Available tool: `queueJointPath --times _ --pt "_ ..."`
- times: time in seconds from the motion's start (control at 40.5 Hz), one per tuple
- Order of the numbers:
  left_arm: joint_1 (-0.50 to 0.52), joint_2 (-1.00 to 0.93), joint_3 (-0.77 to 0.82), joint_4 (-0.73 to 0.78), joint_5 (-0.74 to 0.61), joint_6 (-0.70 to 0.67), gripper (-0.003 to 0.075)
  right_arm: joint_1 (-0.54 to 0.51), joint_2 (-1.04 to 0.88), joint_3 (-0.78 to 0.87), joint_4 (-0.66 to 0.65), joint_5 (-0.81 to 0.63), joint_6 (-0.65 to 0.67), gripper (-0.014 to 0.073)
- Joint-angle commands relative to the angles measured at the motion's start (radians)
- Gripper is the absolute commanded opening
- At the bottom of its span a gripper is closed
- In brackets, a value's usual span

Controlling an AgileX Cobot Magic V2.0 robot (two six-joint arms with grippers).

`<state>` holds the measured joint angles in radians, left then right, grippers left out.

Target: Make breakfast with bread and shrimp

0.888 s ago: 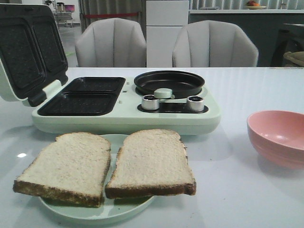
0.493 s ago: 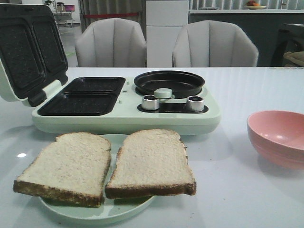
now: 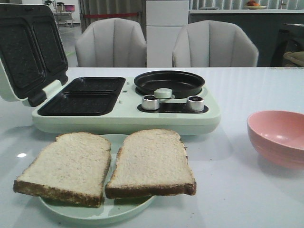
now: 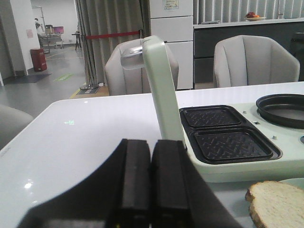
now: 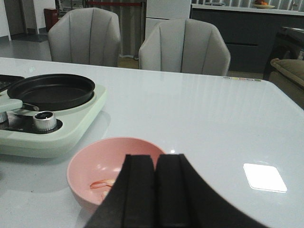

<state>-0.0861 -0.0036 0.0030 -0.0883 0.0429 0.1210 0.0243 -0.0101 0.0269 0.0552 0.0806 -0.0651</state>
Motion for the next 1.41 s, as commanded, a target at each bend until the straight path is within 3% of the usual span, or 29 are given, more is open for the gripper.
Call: queueJointPath --times 0.0,0.345,0.592,0.839,1.307,1.381 --pt "0.002 -0.018 0.029 -0.009 -0.089 0.002 0.0101 -0.001 -0.021 -0.016 -0.003 -0.091 -0.001 0.0034" --pt "0.002 -0.018 0.006 -0.068 -0.167 0.0 0.0101 -0.001 -0.019 -0.068 0.029 -0.182 -0.001 0.0034" --pt "0.002 0.014 -0.26 -0.046 0.028 0.0 0.0101 -0.001 0.109 -0.353 0.033 0.018 -0.001 0.0034" --pt "0.002 0.212 -0.518 -0.042 0.266 0.0 0.0101 -0.001 0.364 -0.627 0.033 0.276 -0.001 0.0034" --pt "0.002 0.488 -0.547 -0.081 0.362 0.0 0.0102 -0.001 0.613 -0.658 0.033 0.415 -0.001 0.0034" --pt "0.002 0.517 -0.547 -0.081 0.371 0.0 0.0113 -0.001 0.638 -0.658 0.033 0.426 -0.001 0.007"
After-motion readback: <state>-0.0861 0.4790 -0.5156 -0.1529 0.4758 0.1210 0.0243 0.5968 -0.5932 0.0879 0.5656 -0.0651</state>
